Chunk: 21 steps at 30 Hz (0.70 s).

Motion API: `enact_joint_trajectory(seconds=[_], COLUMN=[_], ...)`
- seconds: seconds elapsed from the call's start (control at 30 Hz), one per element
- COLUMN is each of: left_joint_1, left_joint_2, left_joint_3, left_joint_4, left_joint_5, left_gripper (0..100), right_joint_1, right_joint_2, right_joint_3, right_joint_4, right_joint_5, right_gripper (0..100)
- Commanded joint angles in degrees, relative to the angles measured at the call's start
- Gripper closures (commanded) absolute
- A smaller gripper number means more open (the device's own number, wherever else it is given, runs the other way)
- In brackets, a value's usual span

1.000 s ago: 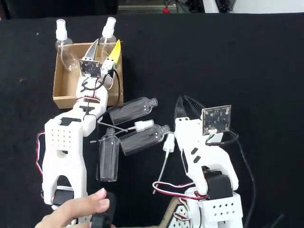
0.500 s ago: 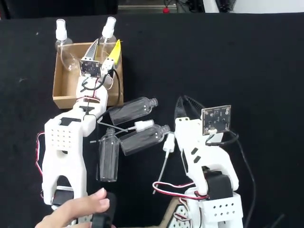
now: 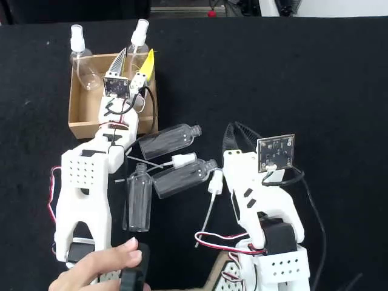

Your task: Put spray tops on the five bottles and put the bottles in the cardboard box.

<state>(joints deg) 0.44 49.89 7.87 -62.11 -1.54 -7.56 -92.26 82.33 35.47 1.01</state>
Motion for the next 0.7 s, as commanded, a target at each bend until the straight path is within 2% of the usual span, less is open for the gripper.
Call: enact_joint_trajectory(seconds=[0.0,0.67], left_joint_1=[0.9,0.3], left_joint_2=[-0.1,-0.1], left_joint_3=[-2.2,0.3], left_joint_4=[-0.2,-0.4], left_joint_5=[0.0,-0.4], left_gripper=[81,81], right_joint_1=[-0.4,-0.4], right_joint_2=[-0.7,-0.7], right_joint_3=[-0.5,-0.5], right_joint_4=[-1.8,-1.8], right_joint_5=[0.4,0.4], right_gripper=[97.3,97.3])
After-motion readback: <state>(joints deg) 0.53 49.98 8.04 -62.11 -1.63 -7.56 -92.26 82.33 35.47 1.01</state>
